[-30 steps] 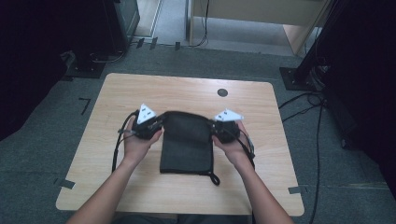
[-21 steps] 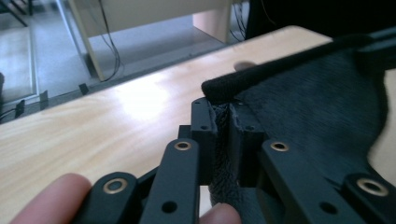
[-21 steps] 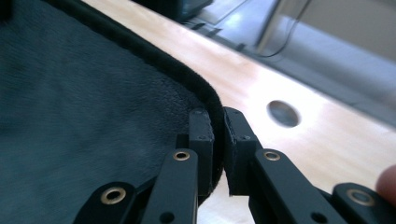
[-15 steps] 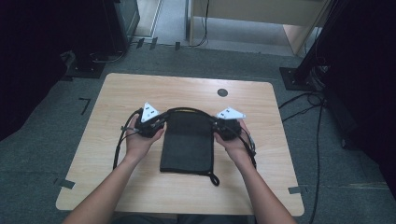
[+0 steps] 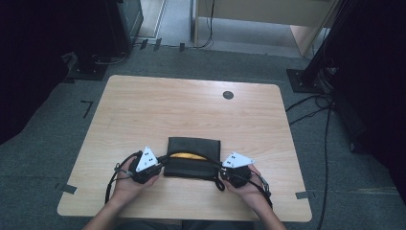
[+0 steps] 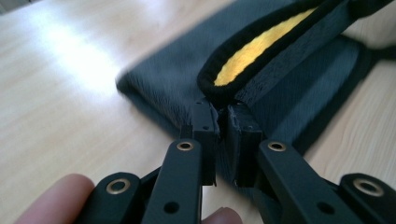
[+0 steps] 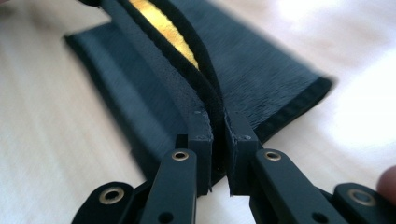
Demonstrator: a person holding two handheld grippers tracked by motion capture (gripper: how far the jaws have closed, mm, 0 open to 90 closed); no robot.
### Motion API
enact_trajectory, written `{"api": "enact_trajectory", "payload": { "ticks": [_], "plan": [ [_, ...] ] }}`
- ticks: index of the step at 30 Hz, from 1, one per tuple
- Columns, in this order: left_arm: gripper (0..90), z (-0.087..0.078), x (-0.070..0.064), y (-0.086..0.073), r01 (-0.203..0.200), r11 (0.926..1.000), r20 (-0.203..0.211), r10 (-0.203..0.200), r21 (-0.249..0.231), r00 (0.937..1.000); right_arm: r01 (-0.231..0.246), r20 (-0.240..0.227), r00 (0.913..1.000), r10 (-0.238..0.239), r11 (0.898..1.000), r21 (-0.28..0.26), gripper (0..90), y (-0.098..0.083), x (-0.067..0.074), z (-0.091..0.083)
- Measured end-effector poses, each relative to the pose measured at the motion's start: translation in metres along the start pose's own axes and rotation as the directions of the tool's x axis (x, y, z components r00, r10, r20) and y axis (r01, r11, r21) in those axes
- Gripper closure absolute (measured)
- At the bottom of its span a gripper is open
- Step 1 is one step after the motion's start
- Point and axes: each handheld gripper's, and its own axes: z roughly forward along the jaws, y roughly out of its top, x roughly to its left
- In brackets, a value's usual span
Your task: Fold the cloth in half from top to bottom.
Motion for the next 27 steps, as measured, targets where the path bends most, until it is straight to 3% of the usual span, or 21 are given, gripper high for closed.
{"api": "enact_trajectory", "payload": {
  "ticks": [3, 5, 8, 10, 12, 14, 16, 18, 20, 21, 23, 25, 27],
  "plan": [
    [83.1, -0.001, -0.003, -0.012, 0.005, 0.9991, 0.019, -0.006, 0.043, 0.9998, 0.016, -0.022, 0.9996, -0.016, 1.0, 0.015, 82.4, -0.011, 0.005, 0.005],
    [80.4, -0.006, -0.003, -0.015, 0.011, 0.9996, 0.035, -0.012, 0.025, 0.9993, 0.017, -0.047, 0.9988, -0.016, 1.0, 0.022, 79.7, -0.014, 0.004, 0.005],
    [71.3, -0.013, 0.001, -0.02, 0.041, 0.9987, 0.074, -0.043, 0.03, 0.9964, -0.033, -0.101, 0.9942, 0.036, 0.999, 0.03, 72.6, -0.015, -0.003, -0.001],
    [62.8, -0.019, 0.005, -0.022, 0.069, 0.9974, 0.081, -0.07, 0.024, 0.9942, -0.057, -0.139, 0.9882, 0.064, 0.997, 0.056, 60.8, -0.017, -0.007, -0.008],
    [57.3, -0.024, 0.011, -0.021, 0.137, 0.9905, 0.107, -0.136, -0.005, 0.985, -0.052, -0.18, 0.9819, 0.06, 0.997, 0.052, 56.5, -0.019, -0.01, -0.015],
    [55.3, -0.026, 0.017, -0.018, 0.204, 0.9781, 0.134, -0.196, -0.043, 0.9713, -0.06, -0.219, 0.9738, 0.063, 0.998, 0.022, 56.5, -0.019, -0.011, -0.023],
    [53.7, -0.022, 0.02, -0.01, 0.274, 0.9597, 0.139, -0.264, -0.061, 0.9544, -0.1, -0.197, 0.9757, 0.095, 0.995, -0.014, 62.7, -0.014, -0.013, -0.026],
    [53.2, -0.016, 0.018, -0.002, 0.294, 0.9532, 0.132, -0.283, -0.071, 0.9499, -0.15, -0.143, 0.9796, 0.141, 0.987, -0.058, 70.6, -0.008, -0.013, -0.024],
    [53.4, -0.008, 0.012, 0.004, 0.293, 0.9544, 0.106, -0.285, -0.059, 0.9525, -0.196, -0.107, 0.9768, 0.185, 0.976, -0.1, 71.6, -0.001, -0.009, -0.018],
    [54.0, -0.002, 0.007, 0.007, 0.28, 0.9592, 0.087, -0.276, -0.039, 0.9572, -0.203, -0.088, 0.977, 0.194, 0.974, -0.104, 70.3, 0.0, -0.007, -0.015],
    [54.8, 0.007, -0.002, 0.007, 0.228, 0.9732, 0.043, -0.229, 0.024, 0.9724, -0.191, -0.023, 0.9816, 0.189, 0.979, -0.067, 67.6, 0.002, 0.001, -0.001],
    [53.9, 0.011, -0.009, 0.001, 0.168, 0.9825, 0.007, -0.169, 0.082, 0.9856, -0.175, 0.01, 0.9845, 0.175, 0.984, -0.012, 64.0, -0.001, 0.006, 0.01],
    [52.9, 0.008, -0.011, -0.005, 0.157, 0.9856, 0.001, -0.158, 0.062, 0.9875, -0.168, 0.038, 0.9853, 0.167, 0.985, 0.029, 62.0, -0.009, 0.009, 0.014]
  ]
}}
